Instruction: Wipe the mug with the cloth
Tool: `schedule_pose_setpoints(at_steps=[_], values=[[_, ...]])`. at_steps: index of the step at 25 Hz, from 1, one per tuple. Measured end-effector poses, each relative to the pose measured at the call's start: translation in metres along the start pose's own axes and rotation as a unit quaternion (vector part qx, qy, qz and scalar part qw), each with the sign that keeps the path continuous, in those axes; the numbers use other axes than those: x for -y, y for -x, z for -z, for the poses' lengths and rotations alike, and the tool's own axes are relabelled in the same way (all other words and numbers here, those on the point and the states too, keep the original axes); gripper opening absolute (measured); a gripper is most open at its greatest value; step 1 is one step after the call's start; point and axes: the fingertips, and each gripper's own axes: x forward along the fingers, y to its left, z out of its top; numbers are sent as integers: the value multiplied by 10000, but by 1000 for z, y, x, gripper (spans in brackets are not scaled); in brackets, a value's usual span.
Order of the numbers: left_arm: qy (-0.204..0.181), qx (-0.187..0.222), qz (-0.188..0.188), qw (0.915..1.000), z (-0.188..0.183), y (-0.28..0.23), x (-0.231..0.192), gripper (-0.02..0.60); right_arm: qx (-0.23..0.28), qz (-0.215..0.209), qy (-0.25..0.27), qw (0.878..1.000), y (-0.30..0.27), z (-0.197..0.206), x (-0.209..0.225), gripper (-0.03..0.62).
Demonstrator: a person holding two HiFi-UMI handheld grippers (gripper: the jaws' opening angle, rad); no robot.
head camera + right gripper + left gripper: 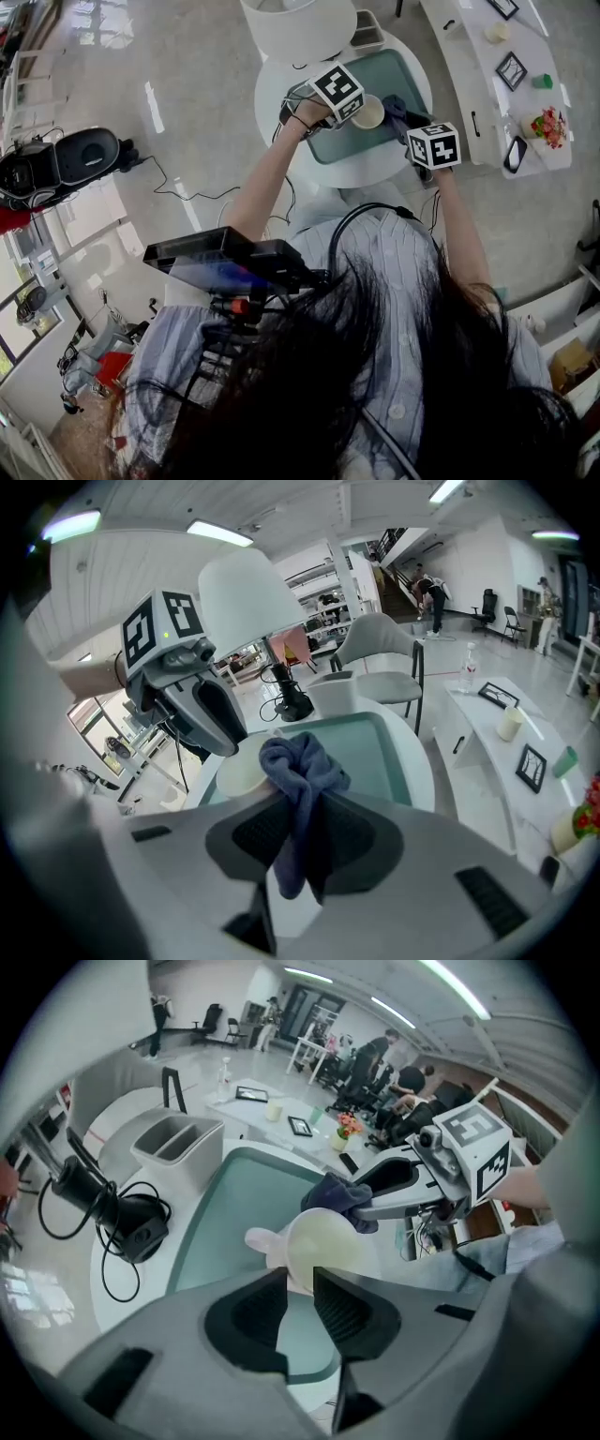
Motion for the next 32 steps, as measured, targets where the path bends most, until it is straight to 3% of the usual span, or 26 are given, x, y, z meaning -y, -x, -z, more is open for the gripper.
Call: schedule_pose_setpoints(at_steps=[3,7,9,13,17,19,21,23,28,32], values=[[-201,228,-366,9989,-6,2,-2,86,4,-11,-1,10000,-1,0,0,107],[439,798,-533,9944,-8,5,2,87,-4,-20,-31,10000,-1,2,2,107],[1007,1180,-530,9865,-6,9,6,97,1,-25,-53,10000,0,3,2,107],[2179,1716,-620,9588,3,6,13,112,14,-12,-98,9999,-1,3,6,107],[2674,1843,-795,9424,11,-3,14,112,39,-10,-114,9999,-2,2,6,107],[2771,1852,-795,9395,10,-5,13,112,46,-17,-101,9999,-2,3,6,107],[2732,1785,-722,9425,8,-7,11,112,39,-25,-91,9999,-1,2,8,106],[2512,1667,-601,9516,7,-7,9,112,25,-30,-75,10000,-1,3,8,107],[1277,1041,-334,9858,6,-7,3,112,30,-103,-22,9999,-3,3,4,107],[326,526,-348,9975,2,-7,-7,107,42,-200,52,9998,-5,-2,-6,107]])
